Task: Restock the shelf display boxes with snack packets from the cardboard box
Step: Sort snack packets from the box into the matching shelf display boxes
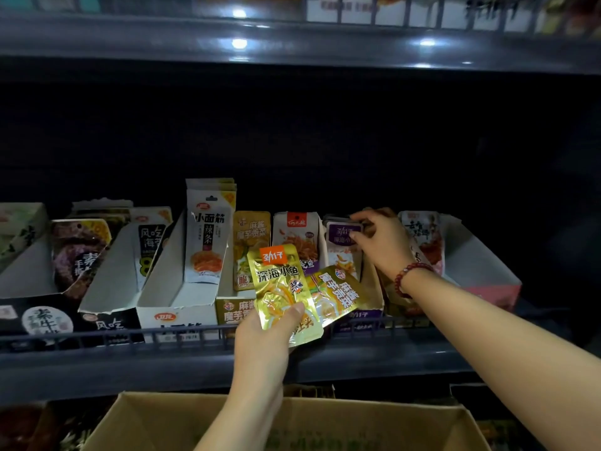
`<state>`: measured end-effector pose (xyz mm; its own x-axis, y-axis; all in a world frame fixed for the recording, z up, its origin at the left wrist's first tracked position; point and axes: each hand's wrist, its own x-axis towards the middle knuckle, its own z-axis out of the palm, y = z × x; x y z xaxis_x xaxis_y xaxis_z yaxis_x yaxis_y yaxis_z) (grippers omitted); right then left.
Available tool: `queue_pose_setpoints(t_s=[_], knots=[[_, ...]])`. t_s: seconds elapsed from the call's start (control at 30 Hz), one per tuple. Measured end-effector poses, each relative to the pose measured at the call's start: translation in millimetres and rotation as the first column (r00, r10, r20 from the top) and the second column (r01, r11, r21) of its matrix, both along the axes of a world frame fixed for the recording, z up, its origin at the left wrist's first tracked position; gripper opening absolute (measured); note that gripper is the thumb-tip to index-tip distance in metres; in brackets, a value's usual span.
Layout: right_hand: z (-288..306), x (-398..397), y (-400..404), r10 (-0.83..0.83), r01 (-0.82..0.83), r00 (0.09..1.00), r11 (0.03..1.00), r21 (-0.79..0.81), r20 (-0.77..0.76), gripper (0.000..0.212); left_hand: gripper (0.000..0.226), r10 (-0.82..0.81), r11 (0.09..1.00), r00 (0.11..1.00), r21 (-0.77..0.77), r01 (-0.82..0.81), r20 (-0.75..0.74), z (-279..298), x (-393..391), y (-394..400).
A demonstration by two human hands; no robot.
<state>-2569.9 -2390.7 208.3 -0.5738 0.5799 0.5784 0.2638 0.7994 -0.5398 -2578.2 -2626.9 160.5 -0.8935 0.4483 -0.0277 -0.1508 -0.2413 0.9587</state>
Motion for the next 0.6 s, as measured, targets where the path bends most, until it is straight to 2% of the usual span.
queue_pose_setpoints(t_s=[0.07, 0.17, 0.23, 0.27, 0.3, 0.33, 0.5, 0.6], knots=[[7.7, 11.4, -13.2, 0.098, -0.099, 0.995, 0.993, -0.07, -0.027, 0.02, 0.016, 0.0, 1.0, 1.0, 0.004, 0.0, 0.015, -0.7, 1.2, -0.2], [21.0, 31.8, -38.6, 0.294, -0.272, 0.952, 0.941, -0.204, 0.086, 0.017, 0.019, -0.019, 0.999, 0.998, 0.039, 0.017, 0.058, 1.1, 5.5, -2.0], [25.8, 42.9, -50.6, 0.394, -0.303, 0.891, 0.886, -0.352, 0.226, 0.03, 0.021, -0.039, 0.996, 0.994, 0.089, 0.03, 0.098, 5.2, 9.2, -4.4], [27.3, 47.4, -55.5, 0.436, -0.296, 0.856, 0.854, -0.428, 0.279, 0.046, 0.022, -0.048, 0.993, 0.992, 0.114, 0.035, 0.114, 7.8, 11.1, -6.3], [27.5, 51.0, -57.9, 0.476, -0.287, 0.821, 0.821, -0.493, 0.315, 0.061, 0.022, -0.057, 0.991, 0.991, 0.13, 0.041, 0.125, 10.9, 13.2, -8.4], [28.7, 54.7, -60.7, 0.515, -0.286, 0.798, 0.78, -0.556, 0.312, 0.067, 0.022, -0.065, 0.99, 0.989, 0.135, 0.047, 0.129, 13.7, 15.0, -11.5], [36.4, 67.1, -77.0, 0.52, -0.324, 0.85, 0.644, -0.694, 0.086, 0.031, 0.018, -0.101, 0.991, 0.986, 0.102, 0.088, 0.131, 26.2, 22.7, -37.2], [37.4, 67.8, -96.1, 0.489, -0.354, 0.872, 0.638, -0.684, 0.005, 0.012, 0.012, -0.086, 0.996, 0.992, 0.039, 0.083, 0.092, 31.4, 28.1, -60.0]])
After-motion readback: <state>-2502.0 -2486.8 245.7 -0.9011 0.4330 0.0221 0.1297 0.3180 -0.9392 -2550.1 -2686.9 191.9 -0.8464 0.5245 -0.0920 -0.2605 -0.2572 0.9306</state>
